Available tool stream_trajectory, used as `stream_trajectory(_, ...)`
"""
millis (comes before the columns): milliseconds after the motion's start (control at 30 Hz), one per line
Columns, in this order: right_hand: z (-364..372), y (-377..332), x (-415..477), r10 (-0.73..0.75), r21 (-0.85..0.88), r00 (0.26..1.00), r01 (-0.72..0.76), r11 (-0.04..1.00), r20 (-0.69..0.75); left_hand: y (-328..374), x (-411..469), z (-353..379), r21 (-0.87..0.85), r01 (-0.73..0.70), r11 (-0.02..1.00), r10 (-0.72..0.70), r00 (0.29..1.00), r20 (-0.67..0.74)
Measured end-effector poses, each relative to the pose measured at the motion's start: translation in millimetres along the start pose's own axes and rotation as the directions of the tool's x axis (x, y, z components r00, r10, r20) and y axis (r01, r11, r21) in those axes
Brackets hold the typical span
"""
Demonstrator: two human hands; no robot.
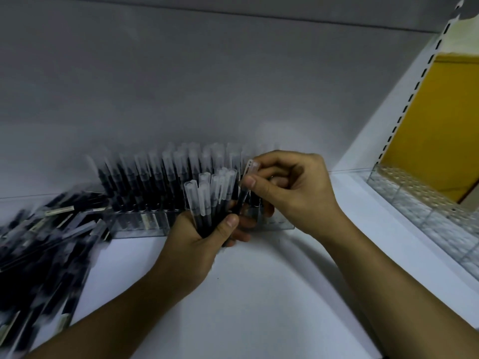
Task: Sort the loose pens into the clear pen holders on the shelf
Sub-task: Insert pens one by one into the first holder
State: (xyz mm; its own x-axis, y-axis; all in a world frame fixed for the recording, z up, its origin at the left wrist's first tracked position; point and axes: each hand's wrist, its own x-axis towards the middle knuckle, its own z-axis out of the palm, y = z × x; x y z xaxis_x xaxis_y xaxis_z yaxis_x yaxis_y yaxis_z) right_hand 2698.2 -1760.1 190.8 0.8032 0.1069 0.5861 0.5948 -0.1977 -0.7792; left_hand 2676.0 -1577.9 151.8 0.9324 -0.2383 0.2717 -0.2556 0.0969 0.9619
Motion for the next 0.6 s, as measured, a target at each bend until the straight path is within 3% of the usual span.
stream_trajectory(167,-6.7,-4.0,6.0,0.056,0.138,0.984,-0.033,0.990,-0.167,-3.5,0.2,-3.6,-0.016,0.037,0.999,-0.037,0.999,0.026)
stream_trajectory(433,-30.6,1.7,18.8,0.216,0.252,0.890,-0.119,0.960,-0.401,-13.0,4.9,-9.0,-0.039,0.042,0.998,-0.037,0.994,0.107)
stream_trajectory(600,-40.7,3.4,21.1,0.217,0.205,0.851,-0.132,0.970,-0.478,-14.6,5.0,-11.0,-0.029,0.076,0.997,-0.073,0.992,0.102)
